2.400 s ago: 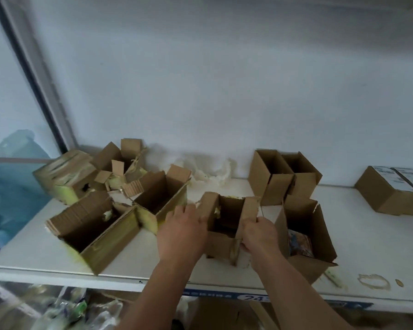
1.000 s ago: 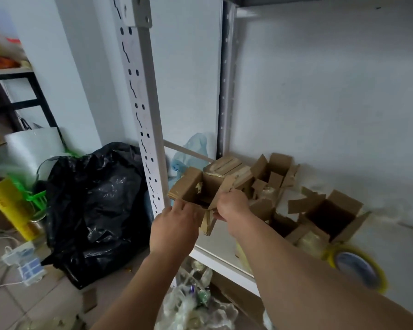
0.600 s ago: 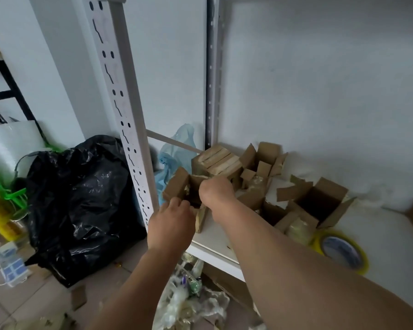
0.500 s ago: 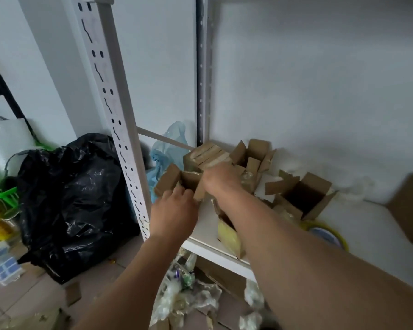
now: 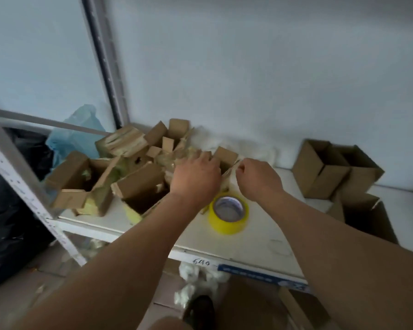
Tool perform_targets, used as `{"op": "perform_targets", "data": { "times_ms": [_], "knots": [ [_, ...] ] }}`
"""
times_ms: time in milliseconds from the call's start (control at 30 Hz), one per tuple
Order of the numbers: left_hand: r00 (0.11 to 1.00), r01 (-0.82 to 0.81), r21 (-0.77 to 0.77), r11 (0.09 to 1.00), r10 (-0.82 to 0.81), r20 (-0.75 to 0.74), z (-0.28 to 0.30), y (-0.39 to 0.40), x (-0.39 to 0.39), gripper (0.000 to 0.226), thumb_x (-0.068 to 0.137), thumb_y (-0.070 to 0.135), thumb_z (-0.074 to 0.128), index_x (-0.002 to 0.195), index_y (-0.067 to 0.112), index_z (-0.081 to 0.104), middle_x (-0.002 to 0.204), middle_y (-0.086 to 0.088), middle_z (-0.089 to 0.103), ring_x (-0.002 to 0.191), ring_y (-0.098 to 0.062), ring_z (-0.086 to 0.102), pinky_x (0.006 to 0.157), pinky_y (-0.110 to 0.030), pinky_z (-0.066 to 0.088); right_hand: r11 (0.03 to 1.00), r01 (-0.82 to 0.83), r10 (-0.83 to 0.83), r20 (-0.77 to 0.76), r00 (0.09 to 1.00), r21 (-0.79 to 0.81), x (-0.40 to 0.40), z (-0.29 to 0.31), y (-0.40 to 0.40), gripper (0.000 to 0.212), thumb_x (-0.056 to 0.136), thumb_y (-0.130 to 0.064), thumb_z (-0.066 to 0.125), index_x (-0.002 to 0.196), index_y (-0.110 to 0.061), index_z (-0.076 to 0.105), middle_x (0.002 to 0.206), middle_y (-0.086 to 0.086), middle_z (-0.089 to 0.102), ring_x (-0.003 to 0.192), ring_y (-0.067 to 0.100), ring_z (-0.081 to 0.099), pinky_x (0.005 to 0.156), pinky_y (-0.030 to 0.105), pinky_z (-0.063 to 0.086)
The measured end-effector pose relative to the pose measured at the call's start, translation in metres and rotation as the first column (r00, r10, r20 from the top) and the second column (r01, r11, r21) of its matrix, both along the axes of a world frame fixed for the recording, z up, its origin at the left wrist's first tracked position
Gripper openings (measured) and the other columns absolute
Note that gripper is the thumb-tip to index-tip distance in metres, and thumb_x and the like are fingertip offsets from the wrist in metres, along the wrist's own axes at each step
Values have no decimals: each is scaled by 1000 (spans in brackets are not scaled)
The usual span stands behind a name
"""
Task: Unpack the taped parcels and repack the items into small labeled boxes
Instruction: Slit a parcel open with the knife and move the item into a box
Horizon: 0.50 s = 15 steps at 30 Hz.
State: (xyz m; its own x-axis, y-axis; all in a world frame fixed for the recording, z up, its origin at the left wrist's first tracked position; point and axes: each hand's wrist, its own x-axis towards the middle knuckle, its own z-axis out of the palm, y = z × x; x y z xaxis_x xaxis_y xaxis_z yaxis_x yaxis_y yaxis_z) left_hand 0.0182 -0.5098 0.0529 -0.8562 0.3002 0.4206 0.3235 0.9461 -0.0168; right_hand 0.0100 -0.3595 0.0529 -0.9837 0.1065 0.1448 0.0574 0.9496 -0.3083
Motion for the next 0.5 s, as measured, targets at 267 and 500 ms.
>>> {"op": "perform_targets", "data": {
  "times_ms": [267, 500],
  "knots": [
    [985, 103, 67, 992, -111, 132, -52, 97, -38, 26, 105, 29, 34, 110, 17, 57, 112, -2, 56, 106, -21, 53, 75, -28, 35, 842, 274, -228, 154, 961, -464, -65, -62, 98, 34, 98, -30, 48, 99, -1, 66, 100, 14, 66, 95, 31, 62, 85, 41, 51],
    [962, 54, 166, 985, -96, 257, -91, 133, -81, 25, 103, 31, 40, 113, 18, 58, 111, -1, 56, 100, -20, 55, 78, -31, 47, 624, 465, -345, 313, 885, -628, -135, -107, 125, 56, 96, -41, 55, 135, -1, 50, 132, 17, 56, 115, 35, 55, 93, 39, 46]
  ]
}}
